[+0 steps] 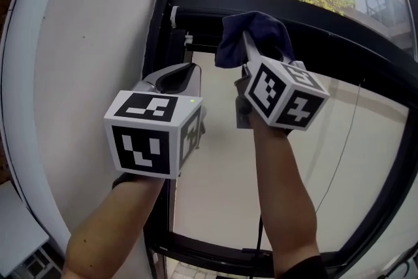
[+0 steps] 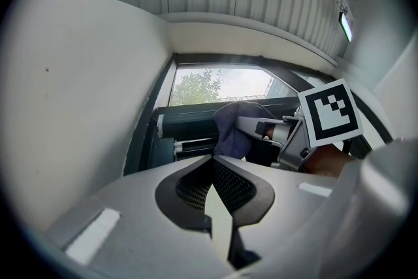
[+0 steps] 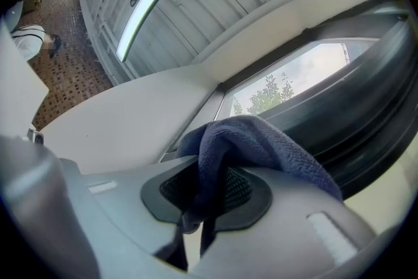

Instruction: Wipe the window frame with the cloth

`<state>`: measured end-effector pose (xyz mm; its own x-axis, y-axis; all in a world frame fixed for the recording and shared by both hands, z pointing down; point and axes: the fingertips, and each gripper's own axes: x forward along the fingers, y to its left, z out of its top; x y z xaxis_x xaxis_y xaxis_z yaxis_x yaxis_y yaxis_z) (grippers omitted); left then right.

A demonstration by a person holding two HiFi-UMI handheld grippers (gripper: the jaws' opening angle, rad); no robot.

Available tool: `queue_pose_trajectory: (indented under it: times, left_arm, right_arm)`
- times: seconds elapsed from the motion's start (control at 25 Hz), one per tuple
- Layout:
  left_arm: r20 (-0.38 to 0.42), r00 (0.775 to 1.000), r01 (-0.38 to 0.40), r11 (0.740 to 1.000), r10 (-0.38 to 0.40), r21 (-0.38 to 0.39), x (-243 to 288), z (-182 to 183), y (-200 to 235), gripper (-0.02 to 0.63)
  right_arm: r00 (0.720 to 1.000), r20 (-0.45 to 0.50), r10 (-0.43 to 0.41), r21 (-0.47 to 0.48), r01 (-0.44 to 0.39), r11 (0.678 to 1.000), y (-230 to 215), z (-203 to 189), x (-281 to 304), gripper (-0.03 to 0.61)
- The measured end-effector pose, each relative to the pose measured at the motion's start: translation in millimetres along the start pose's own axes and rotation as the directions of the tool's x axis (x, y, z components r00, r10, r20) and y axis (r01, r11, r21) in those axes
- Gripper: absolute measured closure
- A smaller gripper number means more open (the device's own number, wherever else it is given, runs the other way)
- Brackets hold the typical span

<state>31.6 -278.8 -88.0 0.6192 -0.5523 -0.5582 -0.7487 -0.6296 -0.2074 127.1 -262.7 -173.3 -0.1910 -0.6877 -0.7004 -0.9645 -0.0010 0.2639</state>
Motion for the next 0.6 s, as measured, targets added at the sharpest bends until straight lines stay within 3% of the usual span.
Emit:
queue_pose_trajectory:
  times: [0.6]
  left_arm:
    - [0.031, 0.999, 0.010, 1.000, -0.010, -0.004, 26, 16, -71, 0.620]
  right_arm:
    - [1.000, 0.007, 0.018, -0.024, -0.018, 1.000, -56, 26, -41, 0.511]
